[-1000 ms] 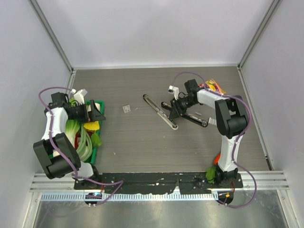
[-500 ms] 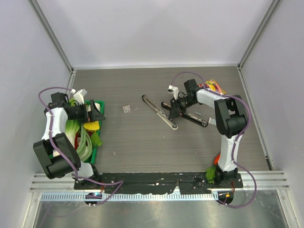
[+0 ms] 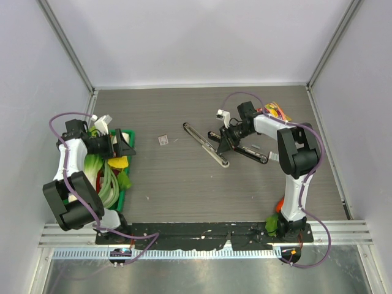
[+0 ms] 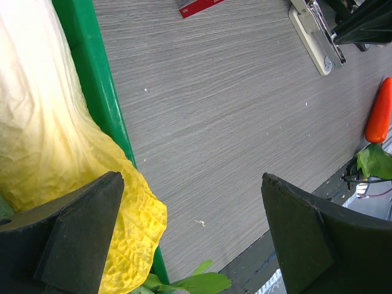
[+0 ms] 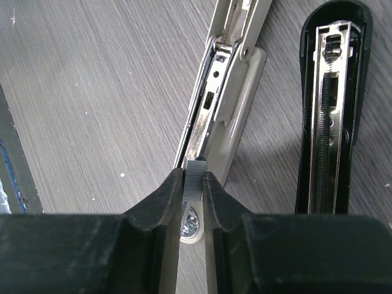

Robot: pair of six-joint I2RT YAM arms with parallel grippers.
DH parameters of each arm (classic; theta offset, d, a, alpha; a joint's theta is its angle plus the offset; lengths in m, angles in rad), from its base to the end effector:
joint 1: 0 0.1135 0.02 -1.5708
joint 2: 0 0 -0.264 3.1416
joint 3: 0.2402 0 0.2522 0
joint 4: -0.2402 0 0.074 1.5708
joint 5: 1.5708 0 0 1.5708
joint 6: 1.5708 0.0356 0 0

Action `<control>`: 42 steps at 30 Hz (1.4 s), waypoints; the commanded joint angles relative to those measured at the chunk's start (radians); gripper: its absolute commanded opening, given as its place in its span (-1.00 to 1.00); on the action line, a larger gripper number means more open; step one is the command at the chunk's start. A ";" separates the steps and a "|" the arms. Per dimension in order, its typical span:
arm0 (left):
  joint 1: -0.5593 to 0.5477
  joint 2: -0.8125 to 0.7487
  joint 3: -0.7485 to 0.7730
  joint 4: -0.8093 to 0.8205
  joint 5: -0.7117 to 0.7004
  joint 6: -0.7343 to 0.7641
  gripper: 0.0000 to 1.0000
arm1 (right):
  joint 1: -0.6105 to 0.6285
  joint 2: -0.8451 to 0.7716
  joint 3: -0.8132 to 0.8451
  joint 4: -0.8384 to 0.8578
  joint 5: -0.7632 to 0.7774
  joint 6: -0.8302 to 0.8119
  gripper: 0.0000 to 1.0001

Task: Load the staples into the stapler
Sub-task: Pick up the stapler.

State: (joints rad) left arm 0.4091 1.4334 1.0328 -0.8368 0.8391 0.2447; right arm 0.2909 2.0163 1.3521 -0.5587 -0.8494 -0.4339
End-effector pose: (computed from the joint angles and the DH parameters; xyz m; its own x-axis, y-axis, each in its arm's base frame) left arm 0.2535 0.0810 0.2423 -0.8514 -0.1927 -0.4878 0.1689 0.7798 -0.6028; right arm 0.3725 0.1394 0.1563 -0.6344 -0.4798 -0.6061 -0.7730 0.3941 0.4972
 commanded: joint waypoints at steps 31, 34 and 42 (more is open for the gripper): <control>0.016 -0.010 0.016 -0.024 0.029 0.022 1.00 | -0.001 -0.375 -0.163 0.106 0.179 -0.092 -0.83; 0.016 -0.028 0.015 -0.019 0.034 0.025 1.00 | -0.025 -0.352 -0.159 0.083 0.164 -0.111 -0.82; 0.016 -0.053 0.016 -0.027 0.019 0.024 1.00 | -0.085 -0.343 -0.120 0.005 0.089 -0.117 -0.98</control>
State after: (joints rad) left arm 0.4149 1.4284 1.0332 -0.8474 0.8577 0.2512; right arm 0.2199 1.7039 1.2007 -0.5419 -0.7231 -0.5396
